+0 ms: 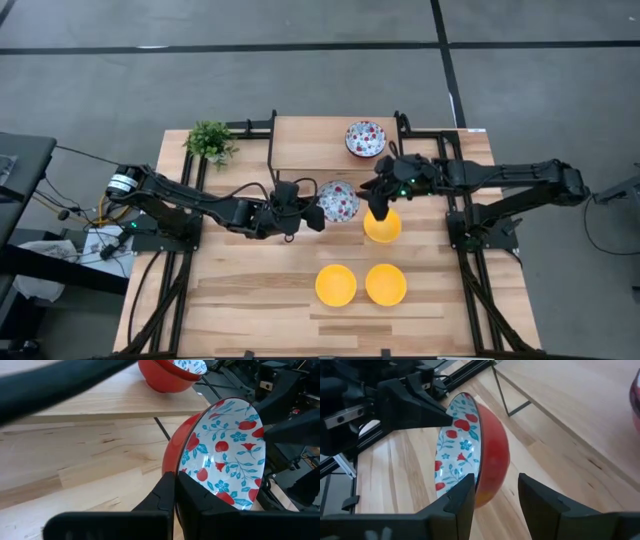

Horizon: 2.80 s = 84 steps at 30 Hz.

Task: Pick & Place Mini bowls
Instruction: Stack the white bowl on top of the white bowls on the shelf

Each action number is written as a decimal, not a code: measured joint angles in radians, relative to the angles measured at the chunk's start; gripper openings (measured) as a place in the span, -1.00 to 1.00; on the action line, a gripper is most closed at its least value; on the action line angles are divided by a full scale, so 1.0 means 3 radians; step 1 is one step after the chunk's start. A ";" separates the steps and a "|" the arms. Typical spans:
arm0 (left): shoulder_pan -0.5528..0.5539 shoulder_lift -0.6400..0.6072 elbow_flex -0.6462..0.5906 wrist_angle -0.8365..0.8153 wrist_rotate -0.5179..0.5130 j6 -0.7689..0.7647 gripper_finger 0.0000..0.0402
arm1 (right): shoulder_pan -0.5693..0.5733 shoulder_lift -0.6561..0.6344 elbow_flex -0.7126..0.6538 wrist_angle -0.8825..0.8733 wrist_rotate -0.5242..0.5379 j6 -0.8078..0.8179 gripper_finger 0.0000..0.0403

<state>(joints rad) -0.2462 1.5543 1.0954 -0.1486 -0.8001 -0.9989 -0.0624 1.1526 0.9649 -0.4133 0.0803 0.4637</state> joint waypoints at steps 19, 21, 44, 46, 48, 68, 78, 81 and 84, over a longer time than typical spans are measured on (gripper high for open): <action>-0.0005 0.0003 -0.0001 0.0052 -0.0013 0.0000 -0.98 | -0.0135 0.0233 -0.0003 0.0032 -0.0020 0.0027 -0.32; -0.0005 0.0003 -0.0001 0.0056 -0.0016 0.0000 -0.98 | -0.0156 0.0234 -0.0003 0.0048 -0.0021 0.0027 -0.33; -0.0015 0.0000 0.0004 0.0187 0.0017 -0.0008 -0.99 | -0.0099 0.0595 0.0144 0.0058 0.0163 -0.0167 -0.96; -0.0017 -0.0002 0.0008 0.0202 -0.0008 0.0000 -0.99 | -0.0093 0.0602 0.0237 -0.0049 0.0209 -0.0244 -0.97; -0.0015 -0.0003 0.0010 0.0230 0.0010 0.0034 -0.98 | -0.0076 0.0603 0.0306 -0.0165 0.0282 -0.0272 -0.98; -0.0015 -0.0281 -0.0003 0.0289 -0.0053 0.0702 -0.76 | -0.0109 0.0598 0.1086 -0.1518 0.0141 -0.0443 -1.00; -0.0037 -0.0306 -0.0216 0.0292 0.0098 0.0779 -0.77 | -0.0878 0.0595 0.1829 -0.2232 -0.0313 -0.1096 -1.00; -0.0075 -0.0306 -0.0267 0.0291 0.0182 0.0773 -0.78 | -0.1223 0.0643 0.2030 -0.2277 -0.0636 -0.1258 -1.00; -0.0103 -0.0306 -0.0297 0.0301 0.0243 0.0773 -0.79 | -0.1548 0.0817 0.2280 -0.2511 -0.0844 -0.1433 -1.00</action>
<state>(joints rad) -0.2770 1.4624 1.0064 -0.0582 -0.7272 -0.7670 -0.5268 1.3979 1.6489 -1.1668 -0.1729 0.0339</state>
